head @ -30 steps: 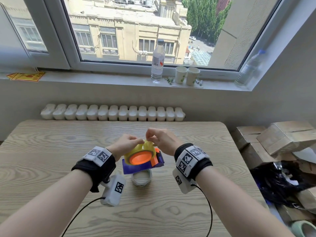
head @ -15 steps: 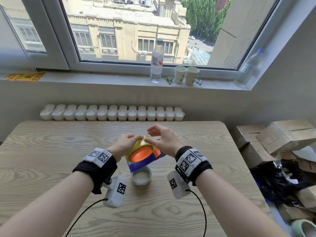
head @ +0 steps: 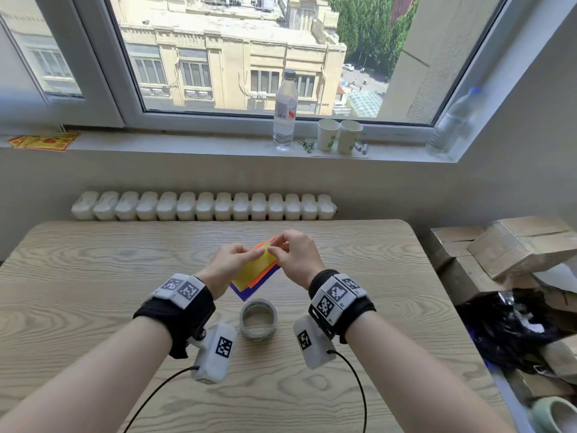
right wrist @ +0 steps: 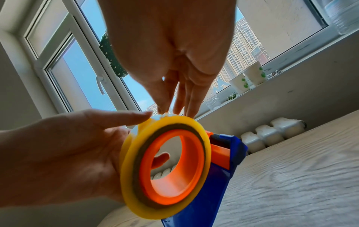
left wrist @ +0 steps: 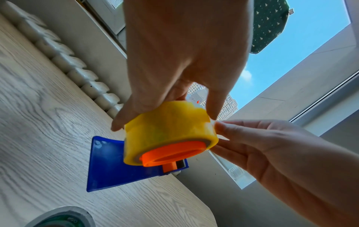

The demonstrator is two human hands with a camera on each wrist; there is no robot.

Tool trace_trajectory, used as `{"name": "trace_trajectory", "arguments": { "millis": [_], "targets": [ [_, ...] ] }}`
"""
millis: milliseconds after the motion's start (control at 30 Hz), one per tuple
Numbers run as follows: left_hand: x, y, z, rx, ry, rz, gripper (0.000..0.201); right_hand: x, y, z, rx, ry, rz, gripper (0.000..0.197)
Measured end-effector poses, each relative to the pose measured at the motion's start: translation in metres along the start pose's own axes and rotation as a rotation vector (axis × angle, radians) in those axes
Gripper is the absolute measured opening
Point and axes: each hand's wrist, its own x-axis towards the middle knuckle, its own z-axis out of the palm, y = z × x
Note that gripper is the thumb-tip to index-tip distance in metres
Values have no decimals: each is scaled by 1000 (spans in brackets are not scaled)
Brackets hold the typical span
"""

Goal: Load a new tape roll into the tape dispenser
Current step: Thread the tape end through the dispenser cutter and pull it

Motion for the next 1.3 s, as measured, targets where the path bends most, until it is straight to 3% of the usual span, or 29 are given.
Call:
{"name": "trace_trajectory", "arguments": {
  "millis": [167,333,533,933,1033,1133,1300],
  "targets": [
    [-4,4,-6,-11,-192,4,24,0,1,-6,2,-61,6,11],
    [-1,3,-15,44,-294,-8,10,1,6,-12,91,-93,55,4],
    [-1,-2,-5,1,-248,-47,3,-3,2,-13,86,-146,-20,4],
    [-1,-2,-7,-59,-285,-33,6,-6,2,-22,280,-152,91,8],
    [-1,0,-7,-47,-279,-22,9,-9,6,-27,184,-208,43,36],
    [0,2,-10,-31,-312,-16,15,-12,7,-27,-86,-313,-63,61],
    [-1,5,-12,-25,-354,-30,19,-8,7,-23,-206,-302,-147,45]
  ]
}}
